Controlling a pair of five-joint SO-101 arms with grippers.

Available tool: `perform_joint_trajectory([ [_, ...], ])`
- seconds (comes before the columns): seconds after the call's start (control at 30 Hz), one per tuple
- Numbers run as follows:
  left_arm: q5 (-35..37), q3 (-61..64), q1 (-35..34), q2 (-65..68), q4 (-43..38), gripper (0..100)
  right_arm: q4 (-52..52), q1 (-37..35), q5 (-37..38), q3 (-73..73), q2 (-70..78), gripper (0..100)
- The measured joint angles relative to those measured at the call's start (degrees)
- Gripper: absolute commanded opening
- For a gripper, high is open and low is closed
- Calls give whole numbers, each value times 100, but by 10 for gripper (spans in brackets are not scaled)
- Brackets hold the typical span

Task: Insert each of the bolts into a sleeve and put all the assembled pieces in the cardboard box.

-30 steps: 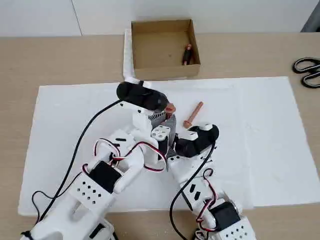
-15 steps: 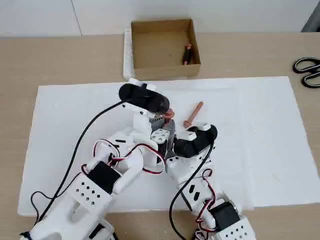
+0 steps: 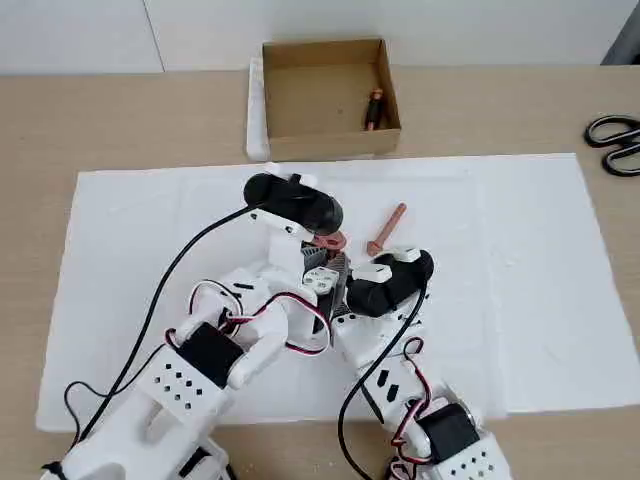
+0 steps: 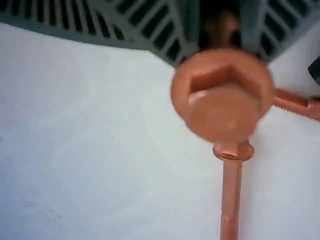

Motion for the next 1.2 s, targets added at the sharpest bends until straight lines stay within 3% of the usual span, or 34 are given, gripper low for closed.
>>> perform_joint_trajectory([
  [0.77, -26, -44, 264, 0, 316, 14, 0, 0, 0, 0, 0, 4],
  [1.03, -53, -510, 316, 0, 1169, 219, 0, 26, -9, 0, 9, 4],
  [1.2, -62, -607, 299, 0, 1363, 245, 0, 158, 0, 0, 9, 4],
])
